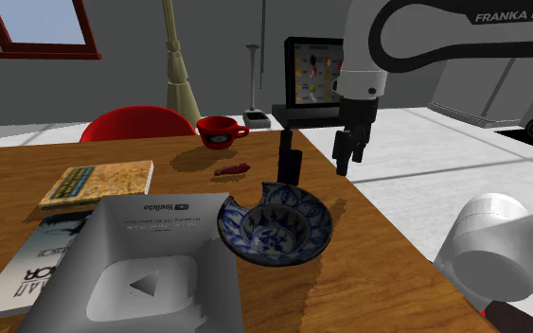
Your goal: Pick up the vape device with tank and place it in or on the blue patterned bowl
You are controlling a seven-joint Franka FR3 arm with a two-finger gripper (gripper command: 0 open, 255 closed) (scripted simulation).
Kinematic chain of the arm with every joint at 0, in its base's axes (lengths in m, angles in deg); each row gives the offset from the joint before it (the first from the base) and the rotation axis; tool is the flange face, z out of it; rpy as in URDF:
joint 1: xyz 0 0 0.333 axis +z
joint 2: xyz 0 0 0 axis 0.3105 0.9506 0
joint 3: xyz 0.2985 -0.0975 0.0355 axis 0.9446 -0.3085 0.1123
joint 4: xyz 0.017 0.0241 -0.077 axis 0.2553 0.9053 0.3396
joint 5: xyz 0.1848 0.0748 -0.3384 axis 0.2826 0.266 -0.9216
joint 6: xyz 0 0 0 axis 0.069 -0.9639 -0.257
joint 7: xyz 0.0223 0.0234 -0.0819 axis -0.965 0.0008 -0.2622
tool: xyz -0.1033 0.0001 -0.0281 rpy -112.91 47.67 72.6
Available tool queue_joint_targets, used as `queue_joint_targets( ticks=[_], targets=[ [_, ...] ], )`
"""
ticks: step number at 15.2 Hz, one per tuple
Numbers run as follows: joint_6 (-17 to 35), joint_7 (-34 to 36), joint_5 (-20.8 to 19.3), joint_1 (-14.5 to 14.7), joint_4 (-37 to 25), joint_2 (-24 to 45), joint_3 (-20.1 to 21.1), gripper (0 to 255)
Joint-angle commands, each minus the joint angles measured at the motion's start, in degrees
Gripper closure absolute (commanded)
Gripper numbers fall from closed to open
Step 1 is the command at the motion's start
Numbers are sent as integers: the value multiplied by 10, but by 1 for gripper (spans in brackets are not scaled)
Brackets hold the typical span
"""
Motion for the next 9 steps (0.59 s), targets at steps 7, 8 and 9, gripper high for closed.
queue_joint_targets(
  ticks=[7,8,9],
  targets=[
    [30,-112,-21,52,-107,103,13,0],
    [33,-130,-24,60,-125,118,16,0],
    [36,-148,-27,69,-143,132,19,0]
  ],
)
